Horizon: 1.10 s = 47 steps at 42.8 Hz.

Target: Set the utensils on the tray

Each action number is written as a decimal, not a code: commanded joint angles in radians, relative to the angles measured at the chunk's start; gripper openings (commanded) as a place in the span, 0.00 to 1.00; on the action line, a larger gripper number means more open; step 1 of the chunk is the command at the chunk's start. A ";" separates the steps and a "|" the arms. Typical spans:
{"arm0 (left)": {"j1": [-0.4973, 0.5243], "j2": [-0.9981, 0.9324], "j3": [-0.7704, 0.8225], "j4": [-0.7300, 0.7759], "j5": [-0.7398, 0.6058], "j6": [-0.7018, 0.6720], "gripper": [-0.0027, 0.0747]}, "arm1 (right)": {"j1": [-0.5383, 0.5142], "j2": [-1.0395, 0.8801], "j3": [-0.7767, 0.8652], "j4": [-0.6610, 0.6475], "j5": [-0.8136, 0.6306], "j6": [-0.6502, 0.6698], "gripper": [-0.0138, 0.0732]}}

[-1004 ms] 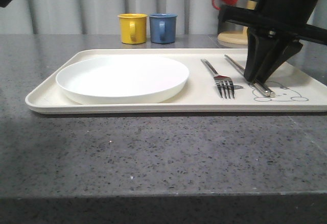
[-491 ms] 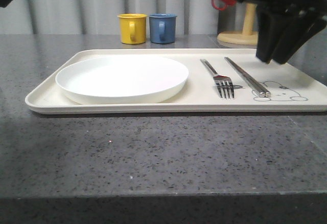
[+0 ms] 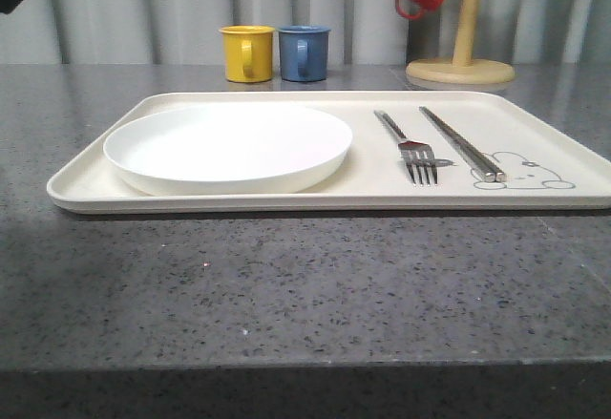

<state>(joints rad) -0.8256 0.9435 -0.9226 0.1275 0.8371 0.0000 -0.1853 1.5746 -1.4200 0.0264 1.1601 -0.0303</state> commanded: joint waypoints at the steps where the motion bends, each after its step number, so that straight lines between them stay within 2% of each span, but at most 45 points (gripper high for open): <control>1: -0.007 -0.012 -0.026 0.004 -0.061 -0.010 0.54 | -0.050 0.002 -0.028 -0.010 -0.064 -0.015 0.48; 9: -0.007 -0.012 -0.026 0.004 -0.061 -0.010 0.54 | -0.093 0.077 -0.028 -0.026 -0.089 -0.027 0.48; 28: -0.007 -0.012 -0.026 0.004 -0.061 -0.010 0.54 | -0.092 0.166 -0.028 -0.041 -0.118 -0.027 0.48; 33: -0.007 -0.012 -0.026 0.004 -0.061 -0.010 0.54 | -0.092 0.166 -0.028 -0.041 -0.121 -0.027 0.37; 38: -0.007 -0.012 -0.026 0.004 -0.061 -0.010 0.54 | -0.092 0.166 -0.028 -0.041 -0.115 -0.027 0.17; 40: -0.007 -0.012 -0.026 0.004 -0.061 -0.010 0.54 | -0.092 0.166 -0.028 -0.041 -0.114 -0.027 0.12; 43: -0.007 -0.012 -0.026 0.004 -0.061 -0.010 0.54 | -0.091 0.165 -0.028 -0.040 -0.114 -0.027 0.08; 47: -0.007 -0.012 -0.026 0.004 -0.061 -0.010 0.54 | -0.079 0.145 -0.029 -0.020 -0.104 -0.027 0.08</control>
<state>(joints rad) -0.8256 0.9435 -0.9226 0.1275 0.8371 0.0000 -0.2720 1.7825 -1.4200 -0.0121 1.0586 -0.0486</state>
